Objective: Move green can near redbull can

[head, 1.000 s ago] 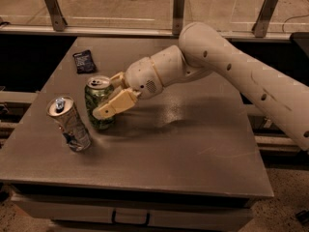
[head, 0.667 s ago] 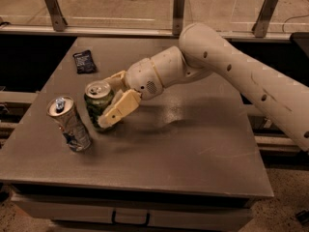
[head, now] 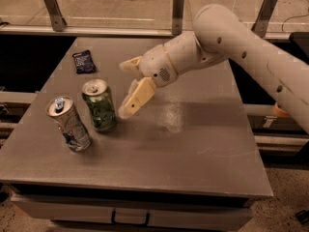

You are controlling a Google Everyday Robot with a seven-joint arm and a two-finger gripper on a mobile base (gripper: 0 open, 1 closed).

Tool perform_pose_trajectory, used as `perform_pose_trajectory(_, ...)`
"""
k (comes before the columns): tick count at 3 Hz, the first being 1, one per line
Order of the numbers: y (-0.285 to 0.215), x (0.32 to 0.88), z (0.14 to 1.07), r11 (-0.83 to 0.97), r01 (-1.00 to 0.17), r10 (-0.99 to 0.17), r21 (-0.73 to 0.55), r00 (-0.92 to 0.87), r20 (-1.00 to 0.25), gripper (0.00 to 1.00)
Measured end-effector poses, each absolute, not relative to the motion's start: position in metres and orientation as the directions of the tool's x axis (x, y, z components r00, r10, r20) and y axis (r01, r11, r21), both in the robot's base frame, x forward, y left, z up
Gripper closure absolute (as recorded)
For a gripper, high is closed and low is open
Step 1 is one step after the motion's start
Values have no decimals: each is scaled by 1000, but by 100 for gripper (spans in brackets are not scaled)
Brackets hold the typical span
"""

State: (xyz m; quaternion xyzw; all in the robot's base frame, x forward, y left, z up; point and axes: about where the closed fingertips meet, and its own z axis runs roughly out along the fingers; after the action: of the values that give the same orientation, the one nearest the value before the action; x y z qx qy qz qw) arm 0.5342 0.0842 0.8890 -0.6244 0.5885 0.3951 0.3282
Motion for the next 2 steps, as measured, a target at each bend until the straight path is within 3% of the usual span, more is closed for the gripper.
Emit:
perform_pose_trajectory(1, 22, 578, 933, 85, -994, -590, -70, 6, -807, 0)
perform_pose_trajectory(2, -60, 615, 1007, 296, -916, -700, -271, -15, -714, 0)
